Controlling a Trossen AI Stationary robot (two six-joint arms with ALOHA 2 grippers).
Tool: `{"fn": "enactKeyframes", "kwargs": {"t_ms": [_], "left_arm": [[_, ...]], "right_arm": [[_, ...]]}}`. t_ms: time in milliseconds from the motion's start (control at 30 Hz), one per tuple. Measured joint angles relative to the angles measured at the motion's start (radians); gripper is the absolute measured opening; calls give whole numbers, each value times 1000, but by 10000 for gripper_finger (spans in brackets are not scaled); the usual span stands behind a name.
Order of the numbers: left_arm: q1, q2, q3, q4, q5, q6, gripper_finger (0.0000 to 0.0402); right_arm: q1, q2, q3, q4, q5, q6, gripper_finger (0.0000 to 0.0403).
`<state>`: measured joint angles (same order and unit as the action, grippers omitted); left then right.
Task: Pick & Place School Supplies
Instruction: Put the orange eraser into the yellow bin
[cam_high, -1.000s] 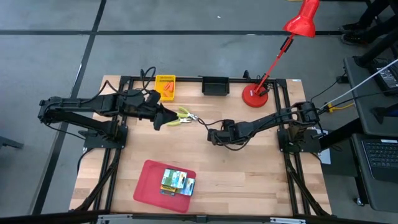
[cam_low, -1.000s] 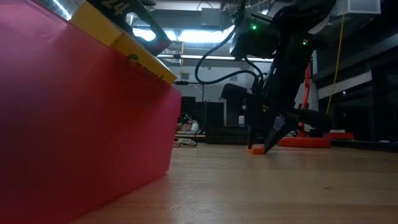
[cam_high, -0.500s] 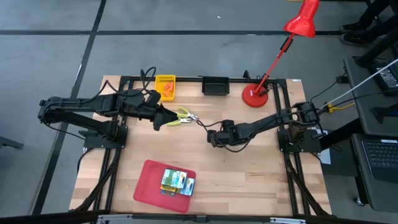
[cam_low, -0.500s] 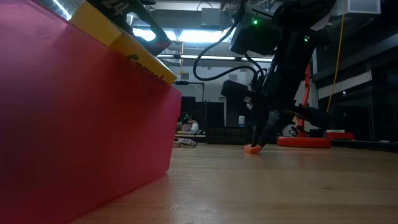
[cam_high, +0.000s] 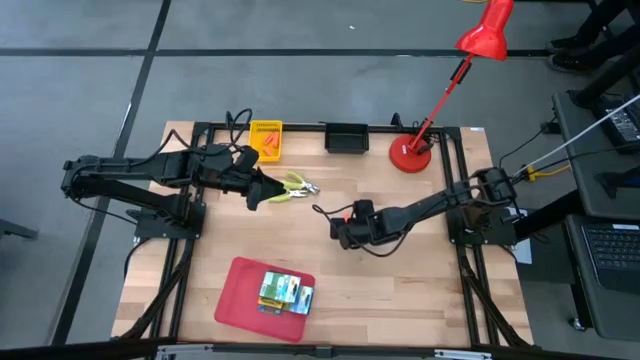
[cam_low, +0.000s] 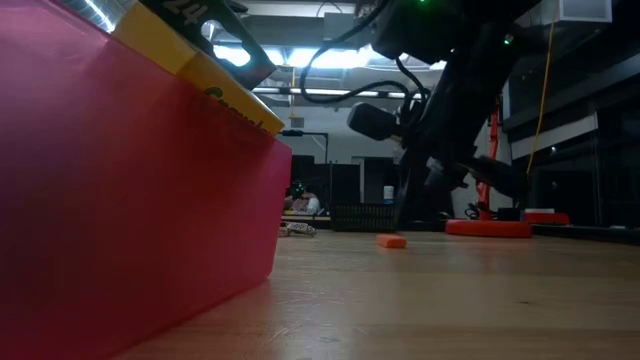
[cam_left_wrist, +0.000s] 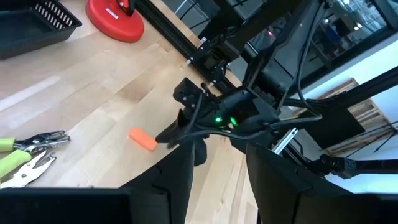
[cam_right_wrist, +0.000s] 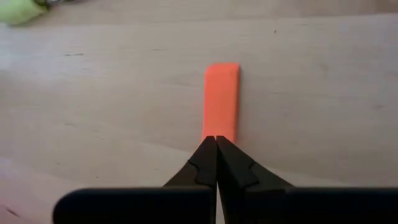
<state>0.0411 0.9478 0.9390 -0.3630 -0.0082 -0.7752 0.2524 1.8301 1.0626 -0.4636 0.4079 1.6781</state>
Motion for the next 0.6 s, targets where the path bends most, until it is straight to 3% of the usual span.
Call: {"fn": "enactKeyframes", "kwargs": {"t_ms": [167, 433, 600], "left_arm": [[0, 0, 0, 0, 0, -2, 143], [0, 0, 0, 0, 1, -8, 143], [0, 0, 0, 0, 16, -8, 143]], "right_arm": [[-2, -7, 1, 0, 27, -11, 20], [-29, -7, 2, 21, -16, -15, 132], [-28, -2, 2, 35, -34, 0, 128]]}}
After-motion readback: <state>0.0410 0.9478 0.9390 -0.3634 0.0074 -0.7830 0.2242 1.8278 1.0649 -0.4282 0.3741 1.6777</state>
